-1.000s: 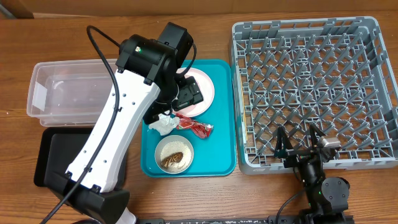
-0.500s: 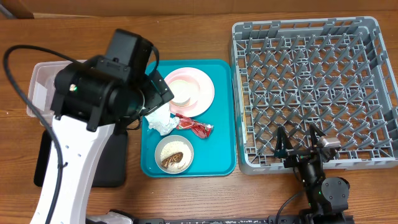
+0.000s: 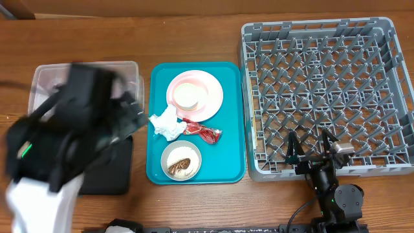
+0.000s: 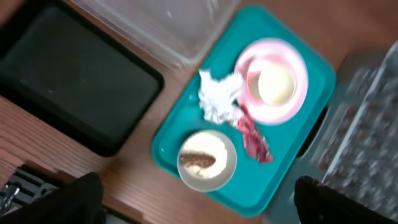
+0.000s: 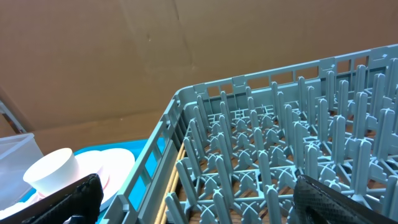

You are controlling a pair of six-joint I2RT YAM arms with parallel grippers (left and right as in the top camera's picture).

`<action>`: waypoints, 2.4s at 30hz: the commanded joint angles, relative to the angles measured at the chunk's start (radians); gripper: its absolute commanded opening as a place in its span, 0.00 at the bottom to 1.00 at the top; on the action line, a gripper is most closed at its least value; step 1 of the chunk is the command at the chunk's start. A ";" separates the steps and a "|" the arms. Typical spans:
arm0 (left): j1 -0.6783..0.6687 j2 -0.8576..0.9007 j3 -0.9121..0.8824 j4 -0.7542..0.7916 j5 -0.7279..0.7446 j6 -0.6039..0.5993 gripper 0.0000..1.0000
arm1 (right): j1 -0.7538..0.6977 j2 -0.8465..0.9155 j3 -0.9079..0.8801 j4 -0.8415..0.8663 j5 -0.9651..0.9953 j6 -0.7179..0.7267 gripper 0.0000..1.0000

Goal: Sort waste into correct bins and load items into the dishwasher
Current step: 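Move the left gripper over the teal tray toward the white tissue, then lower the left gripper and grasp the crumpled white tissue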

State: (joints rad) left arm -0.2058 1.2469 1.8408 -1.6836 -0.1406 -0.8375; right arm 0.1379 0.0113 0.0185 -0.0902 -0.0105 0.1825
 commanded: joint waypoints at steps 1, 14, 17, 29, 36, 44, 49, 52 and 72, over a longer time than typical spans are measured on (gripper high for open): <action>0.058 -0.153 0.001 -0.005 -0.027 0.022 1.00 | -0.004 -0.007 -0.010 0.006 0.010 0.001 1.00; 0.060 -0.145 -0.267 0.057 0.043 -0.015 0.82 | -0.003 -0.007 -0.010 0.006 0.010 0.001 1.00; 0.058 -0.090 -0.359 0.140 0.126 0.018 0.70 | -0.004 -0.007 -0.010 0.006 0.010 0.001 1.00; -0.070 0.159 -0.430 0.304 0.245 0.154 0.30 | -0.004 -0.007 -0.010 0.006 0.010 0.001 1.00; -0.251 0.170 -0.431 0.253 -0.079 0.048 0.65 | -0.004 -0.007 -0.010 0.006 0.010 0.001 1.00; -0.272 0.172 -0.492 0.349 -0.128 -0.014 0.84 | -0.004 -0.007 -0.010 0.006 0.010 0.001 1.00; -0.272 0.172 -0.560 0.399 -0.126 -0.039 0.90 | -0.004 -0.007 -0.010 0.006 0.010 0.001 1.00; -0.272 0.172 -0.608 0.474 -0.097 -0.039 0.95 | -0.004 -0.007 -0.010 0.006 0.010 0.001 1.00; -0.270 0.175 -0.942 0.999 -0.173 -0.061 0.86 | -0.003 -0.007 -0.010 0.006 0.010 0.001 1.00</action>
State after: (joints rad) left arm -0.4763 1.4227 0.9382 -0.7261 -0.2817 -0.8856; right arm 0.1379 0.0109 0.0185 -0.0906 -0.0101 0.1829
